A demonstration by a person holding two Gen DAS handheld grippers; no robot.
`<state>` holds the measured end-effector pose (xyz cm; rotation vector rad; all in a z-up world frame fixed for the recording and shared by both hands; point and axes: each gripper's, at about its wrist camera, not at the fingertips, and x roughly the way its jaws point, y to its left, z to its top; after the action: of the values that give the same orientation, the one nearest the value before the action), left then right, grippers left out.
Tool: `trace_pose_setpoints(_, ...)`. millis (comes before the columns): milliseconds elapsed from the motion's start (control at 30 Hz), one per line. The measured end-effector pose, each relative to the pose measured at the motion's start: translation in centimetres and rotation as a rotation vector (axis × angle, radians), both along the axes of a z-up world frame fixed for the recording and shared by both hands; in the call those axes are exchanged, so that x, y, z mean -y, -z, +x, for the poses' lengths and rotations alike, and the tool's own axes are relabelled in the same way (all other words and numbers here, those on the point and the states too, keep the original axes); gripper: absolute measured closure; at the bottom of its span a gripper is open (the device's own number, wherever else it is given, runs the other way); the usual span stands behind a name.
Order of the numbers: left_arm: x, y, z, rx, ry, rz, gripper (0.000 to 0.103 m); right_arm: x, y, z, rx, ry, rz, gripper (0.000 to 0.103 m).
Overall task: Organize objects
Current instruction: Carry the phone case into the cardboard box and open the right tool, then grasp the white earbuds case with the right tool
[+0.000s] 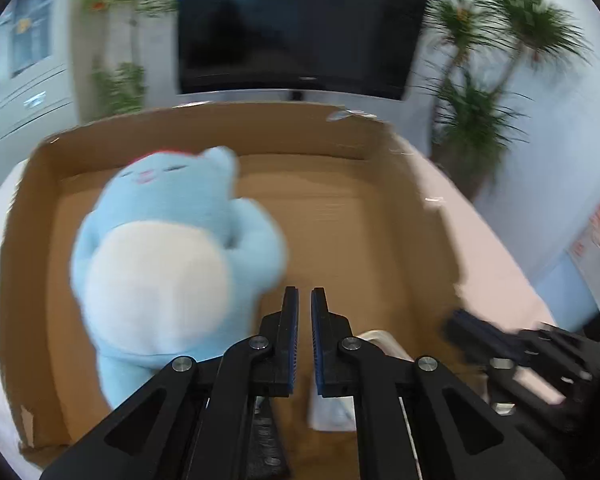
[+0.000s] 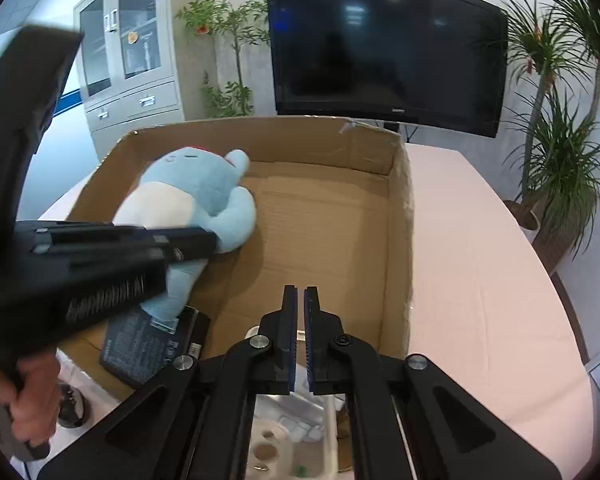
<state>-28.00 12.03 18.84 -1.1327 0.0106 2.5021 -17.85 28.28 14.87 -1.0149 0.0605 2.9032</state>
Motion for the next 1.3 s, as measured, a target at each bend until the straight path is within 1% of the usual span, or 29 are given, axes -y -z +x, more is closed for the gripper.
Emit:
trace_pose_setpoints(33, 0.5, 0.5, -0.2, 0.026, -0.001, 0.001, 0.097, -0.3, 0.1, 0.2, -0.003, 0.015, 0.001, 0.094)
trace_pose_setpoints(67, 0.9, 1.1, -0.1, 0.059, 0.014, 0.004, 0.096, -0.8, 0.2, 0.8, 0.0, 0.023, -0.013, 0.09)
trace_pose_setpoints(100, 1.3, 1.5, 0.1, 0.093, 0.033, 0.006, 0.09, -1.1, 0.3, 1.2, 0.002, 0.021, -0.035, 0.084)
trace_pose_setpoints(167, 2.3, 2.3, 1.7, 0.127, 0.052, 0.006, 0.073, -1.6, 0.6, 3.2, 0.009, -0.001, -0.108, 0.062)
trace_pose_setpoints(200, 2.6, 2.4, 2.6, 0.128, 0.053, 0.004, 0.052, -1.6, 0.9, 4.1, 0.018, -0.017, -0.129, 0.028)
trace_pose_setpoints(233, 3.2, 2.6, 3.9, 0.127, 0.055, 0.001, 0.03, -1.5, 1.2, 5.4, 0.015, -0.024, -0.147, 0.019)
trace_pose_setpoints(267, 3.7, 2.7, 5.2, 0.123, 0.062, 0.004, 0.024, -1.1, 1.5, 6.8, -0.002, -0.035, -0.153, 0.019)
trace_pose_setpoints(300, 4.3, 2.7, 6.8, 0.113, 0.071, 0.016, 0.018, -0.5, 1.9, 8.0, 0.002, -0.049, -0.145, 0.019)
trace_pose_setpoints(367, 5.8, 2.9, 10.1, 0.101, 0.08, 0.029, 0.013, 1.3, 3.1, 10.4, 0.035, -0.083, -0.125, 0.019)
trace_pose_setpoints(400, 6.4, 3.2, 11.5, 0.099, 0.08, 0.033, 0.012, 1.8, 3.7, 11.3, 0.039, -0.099, -0.138, 0.019)
trace_pose_setpoints(467, 7.8, 4.1, 14.2, 0.096, 0.063, 0.047, 0.011, 2.9, 5.4, 12.4, 0.09, -0.13, -0.158, 0.02)
trace_pose_setpoints(500, 8.5, 4.7, 15.2, 0.096, 0.046, 0.048, 0.011, 3.2, 6.2, 12.5, 0.11, -0.118, -0.145, 0.023)
trace_pose_setpoints(533, 9.1, 5.4, 16.4, 0.097, 0.037, 0.05, 0.011, 3.2, 6.7, 12.8, 0.107, -0.085, -0.137, 0.03)
trace_pose_setpoints(600, 10.1, 6.4, 17.9, 0.094, 0.028, 0.081, 0.011, 3.0, 6.3, 13.3, 0.067, -0.065, -0.155, 0.034)
trace_pose_setpoints(633, 10.6, 7.0, 18.5, 0.087, 0.027, 0.096, 0.011, 3.0, 6.0, 13.3, 0.034, -0.071, -0.146, 0.037)
trace_pose_setpoints(667, 10.8, 7.4, 18.6, 0.083, 0.019, 0.104, 0.011, 3.2, 5.5, 13.0, 0.01, -0.068, -0.109, 0.04)
trace_pose_setpoints(700, 11.0, 7.7, 18.8, 0.084, 0.014, 0.12, 0.011, 3.4, 5.3, 12.4, 0.006, -0.062, -0.084, 0.047)
trace_pose_setpoints(733, 11.3, 8.1, 18.9, 0.088, 0.018, 0.145, 0.011, 3.7, 5.3, 11.1, 0.021, -0.078, -0.08, 0.052)
trace_pose_setpoints(800, 11.7, 8.7, 19.0, 0.087, 0.015, 0.183, 0.011, 3.9, 5.6, 8.8, 0.036, -0.102, -0.091, 0.051)
trace_pose_setpoints(867, 12.0, 9.1, 19.1, 0.07, 0.005, 0.203, 0.011, 4.6, 5.7, 7.4, -0.013, -0.086, -0.025, 0.051)
trace_pose_setpoints(900, 12.1, 9.1, 19.0, 0.064, 0.002, 0.204, 0.011, 4.8, 5.9, 6.6, 0.007, -0.053, 0.009, 0.051)
trace_pose_setpoints(933, 12.3, 9.1, 19.1, 0.054, 0.001, 0.205, 0.011, 4.7, 6.2, 6.0, 0.049, -0.032, 0.01, 0.051)
trace_pose_setpoints(967, 12.5, 9.2, 19.2, 0.045, 0.007, 0.208, 0.011, 4.5, 6.2, 6.5, 0.056, -0.014, -0.026, 0.051)
trace_pose_setpoints(1000, 12.9, 9.2, 19.5, 0.038, 0.012, 0.214, 0.011, 4.3, 6.0, 7.4, 0.039, -0.005, -0.048, 0.048)
trace_pose_setpoints(1033, 13.2, 9.3, 19.6, 0.032, 0.018, 0.231, 0.011, 4.3, 5.7, 9.1, 0.012, -0.009, -0.063, 0.041)
trace_pose_setpoints(1100, 13.5, 9.4, 19.6, 0.045, 0.033, 0.257, 0.011, 4.6, 6.0, 10.7, 0.025, 0.011, -0.045, 0.028)
trace_pose_setpoints(1167, 13.4, 9.5, 19.6, 0.067, 0.048, 0.254, 0.011, 5.0, 7.1, 11.4, 0.081, 0.012, -0.046, 0.028)
trace_pose_setpoints(1267, 13.2, 9.3, 19.9, 0.059, 0.065, 0.243, 0.011, 5.6, 9.2, 10.3, 0.151, 0.026, -0.046, 0.029)
trace_pose_setpoints(1300, 13.1, 9.3, 19.9, 0.061, 0.08, 0.25, 0.011, 5.6, 9.9, 9.7, 0.174, 0.025, -0.05, 0.035)
